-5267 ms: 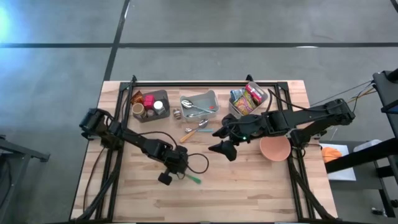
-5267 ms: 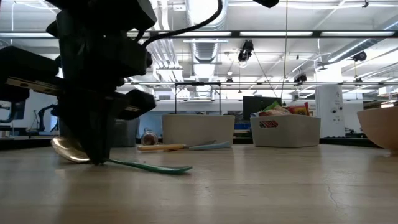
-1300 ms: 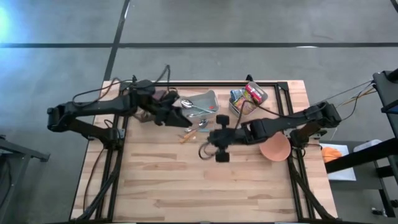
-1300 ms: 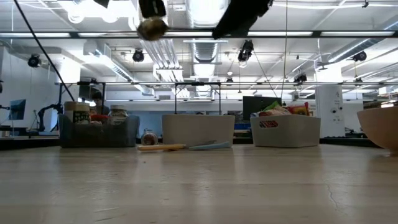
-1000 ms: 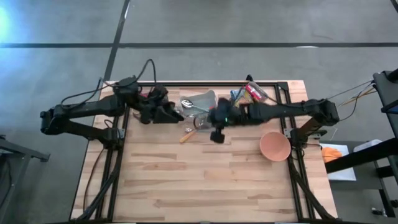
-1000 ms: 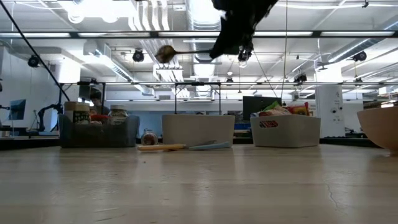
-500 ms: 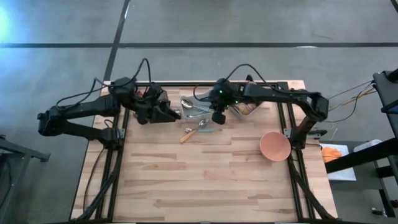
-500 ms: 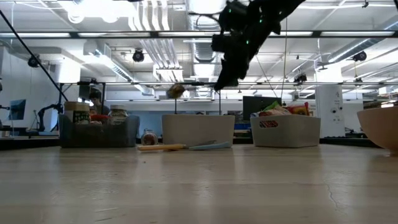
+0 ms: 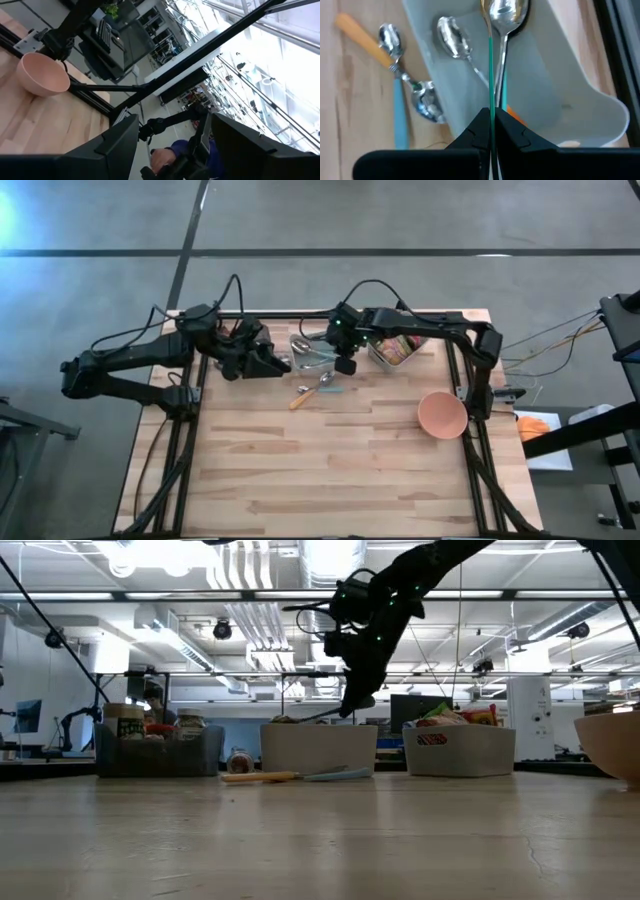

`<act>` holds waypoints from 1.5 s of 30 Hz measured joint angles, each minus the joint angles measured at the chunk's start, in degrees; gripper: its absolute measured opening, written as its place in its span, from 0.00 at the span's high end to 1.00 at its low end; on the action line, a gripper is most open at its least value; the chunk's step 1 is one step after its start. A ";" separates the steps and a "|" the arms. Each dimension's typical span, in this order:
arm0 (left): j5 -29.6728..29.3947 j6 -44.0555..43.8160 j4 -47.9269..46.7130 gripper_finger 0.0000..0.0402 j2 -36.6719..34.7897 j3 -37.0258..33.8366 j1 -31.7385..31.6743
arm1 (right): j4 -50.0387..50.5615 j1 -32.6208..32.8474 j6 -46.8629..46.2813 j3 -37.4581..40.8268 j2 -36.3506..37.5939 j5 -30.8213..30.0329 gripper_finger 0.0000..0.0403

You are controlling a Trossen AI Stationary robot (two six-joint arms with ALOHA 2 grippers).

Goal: Pick & Place Food Item
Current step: Put the green spoon into the right gray bin

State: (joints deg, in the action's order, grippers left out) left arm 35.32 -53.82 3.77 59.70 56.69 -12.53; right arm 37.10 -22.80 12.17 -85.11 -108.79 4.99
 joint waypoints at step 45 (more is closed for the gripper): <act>-1.27 0.00 -1.05 0.37 0.00 0.00 0.07 | 0.60 0.67 -7.72 -1.83 -6.56 -1.92 0.98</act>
State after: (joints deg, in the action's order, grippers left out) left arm 34.04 -53.82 2.72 59.70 56.68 -12.47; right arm 37.69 -22.13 4.45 -86.94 -115.35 3.07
